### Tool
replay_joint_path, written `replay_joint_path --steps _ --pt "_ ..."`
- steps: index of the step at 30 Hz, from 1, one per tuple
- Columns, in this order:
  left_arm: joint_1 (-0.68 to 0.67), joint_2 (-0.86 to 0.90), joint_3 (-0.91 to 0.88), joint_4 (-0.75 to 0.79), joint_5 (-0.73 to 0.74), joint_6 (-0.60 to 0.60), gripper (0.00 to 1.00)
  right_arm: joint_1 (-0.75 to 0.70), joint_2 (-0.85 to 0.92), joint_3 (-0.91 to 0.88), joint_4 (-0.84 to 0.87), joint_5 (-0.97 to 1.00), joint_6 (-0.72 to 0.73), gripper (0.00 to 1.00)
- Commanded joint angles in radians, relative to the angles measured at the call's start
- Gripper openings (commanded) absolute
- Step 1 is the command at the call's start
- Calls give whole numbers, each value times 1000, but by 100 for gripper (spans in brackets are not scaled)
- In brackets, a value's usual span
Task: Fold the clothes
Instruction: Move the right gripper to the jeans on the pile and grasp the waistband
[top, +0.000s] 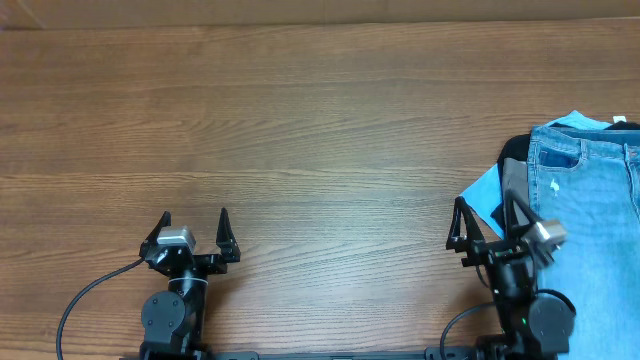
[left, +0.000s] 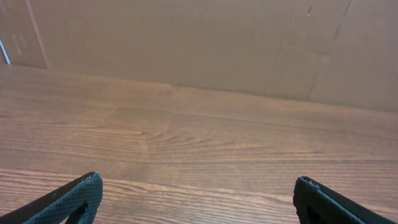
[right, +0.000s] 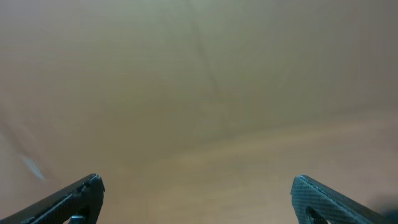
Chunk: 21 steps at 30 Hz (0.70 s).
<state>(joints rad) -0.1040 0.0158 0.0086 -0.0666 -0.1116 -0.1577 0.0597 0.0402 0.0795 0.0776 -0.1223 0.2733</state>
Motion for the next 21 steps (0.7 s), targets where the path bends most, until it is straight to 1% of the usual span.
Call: replay_joint_path --steps 1,3,7,9,14,17,19,21 --pt "5 -8 -4 9 0 -14 100 1 -1 52 47 -108 19 100" --pt "5 -8 -4 34 2 -15 100 1 11 93 -6 -108 19 100" --pt "5 -8 -4 27 17 -16 100 1 113 212 -196 -107 7 100" --pt "5 -8 -4 49 45 -19 100 1 203 296 -290 -106 8 100" --pt "5 -8 10 124 221 -31 100 1 494 572 -536 -108 8 100" --pt "5 0 84 74 235 -34 100 1 698 786 -726 -106 7 100" --pt "5 42 205 -42 193 -34 100 1 860 959 -871 -106 7 100" --pt "6 108 317 -154 146 -34 100 1 961 1050 -919 -108 8 100"
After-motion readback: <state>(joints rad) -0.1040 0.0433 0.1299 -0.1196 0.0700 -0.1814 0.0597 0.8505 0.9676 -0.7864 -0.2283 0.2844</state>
